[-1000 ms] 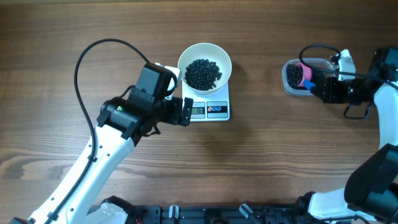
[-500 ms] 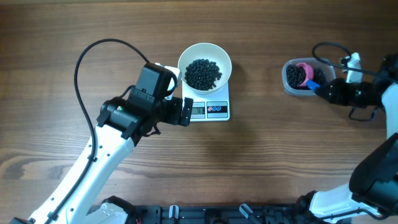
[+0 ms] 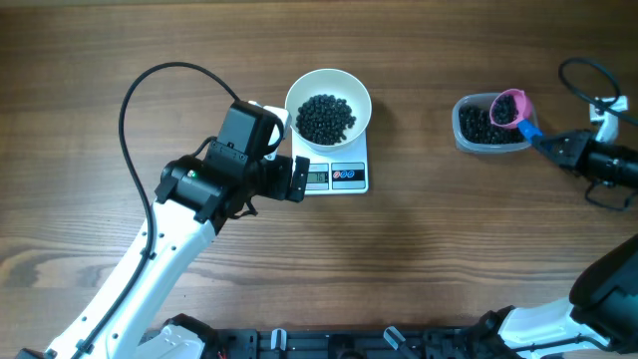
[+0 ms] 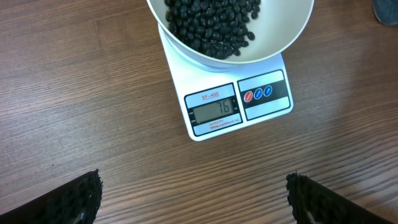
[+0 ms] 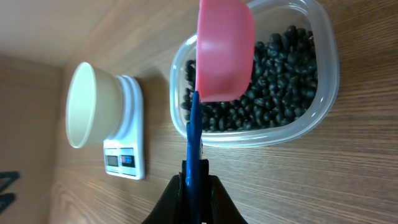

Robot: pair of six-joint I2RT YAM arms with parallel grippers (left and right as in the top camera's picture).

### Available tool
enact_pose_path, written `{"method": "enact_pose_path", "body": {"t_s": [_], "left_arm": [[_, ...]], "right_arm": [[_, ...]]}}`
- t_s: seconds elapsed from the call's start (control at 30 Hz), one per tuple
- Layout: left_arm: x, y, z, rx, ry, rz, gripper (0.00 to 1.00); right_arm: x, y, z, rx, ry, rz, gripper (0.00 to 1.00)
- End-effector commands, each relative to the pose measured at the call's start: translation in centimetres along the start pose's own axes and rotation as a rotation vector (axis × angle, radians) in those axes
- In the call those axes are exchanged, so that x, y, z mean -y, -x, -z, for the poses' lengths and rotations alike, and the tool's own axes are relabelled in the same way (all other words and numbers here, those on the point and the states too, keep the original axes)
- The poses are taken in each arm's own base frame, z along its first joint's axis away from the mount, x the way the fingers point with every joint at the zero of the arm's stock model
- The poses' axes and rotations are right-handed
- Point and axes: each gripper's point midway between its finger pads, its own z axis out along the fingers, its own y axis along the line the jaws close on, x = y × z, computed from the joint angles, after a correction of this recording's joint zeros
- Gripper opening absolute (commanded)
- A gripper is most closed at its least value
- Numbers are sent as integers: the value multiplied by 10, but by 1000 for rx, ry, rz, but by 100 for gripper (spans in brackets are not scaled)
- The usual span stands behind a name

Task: Scoop item into bowl and weigh 150g on scale
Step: 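Scoop black beans from the tub a third time with the right gripper, then carry the scoop over the white bowl and tip beans in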

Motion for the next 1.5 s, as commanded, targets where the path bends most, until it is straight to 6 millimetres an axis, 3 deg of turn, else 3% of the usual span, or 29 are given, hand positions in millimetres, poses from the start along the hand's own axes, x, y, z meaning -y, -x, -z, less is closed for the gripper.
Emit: {"method": "enact_pose_path", "body": {"t_s": [0.0, 0.1, 0.43, 0.7, 0.8, 0.97, 1.13, 1.23, 1.3, 1.47], "left_arm": [[-1, 0, -1, 0, 3, 10, 100], [-1, 0, -1, 0, 3, 10, 100], [-1, 0, -1, 0, 3, 10, 100], [-1, 0, -1, 0, 3, 10, 100], [-1, 0, -1, 0, 3, 10, 100], [-1, 0, -1, 0, 3, 10, 100], [-1, 0, -1, 0, 3, 10, 100], [-1, 0, -1, -1, 4, 10, 100], [-1, 0, -1, 0, 3, 10, 100], [-1, 0, -1, 0, 3, 10, 100]], "right_arm": [[-14, 7, 7, 64, 136, -52, 4], [-23, 10, 11, 91, 197, -72, 4], [-86, 21, 20, 146, 530, -143, 4], [-128, 7, -12, 11, 608, -122, 4], [-154, -1, -26, -44, 669, -65, 4], [-203, -18, -70, -220, 723, -9, 4], [-229, -30, -127, -279, 574, 123, 4], [-222, -36, -152, -259, 412, 188, 4], [-217, -37, -162, -240, 319, 226, 4], [-220, -35, -165, -159, 142, 401, 5]]}}
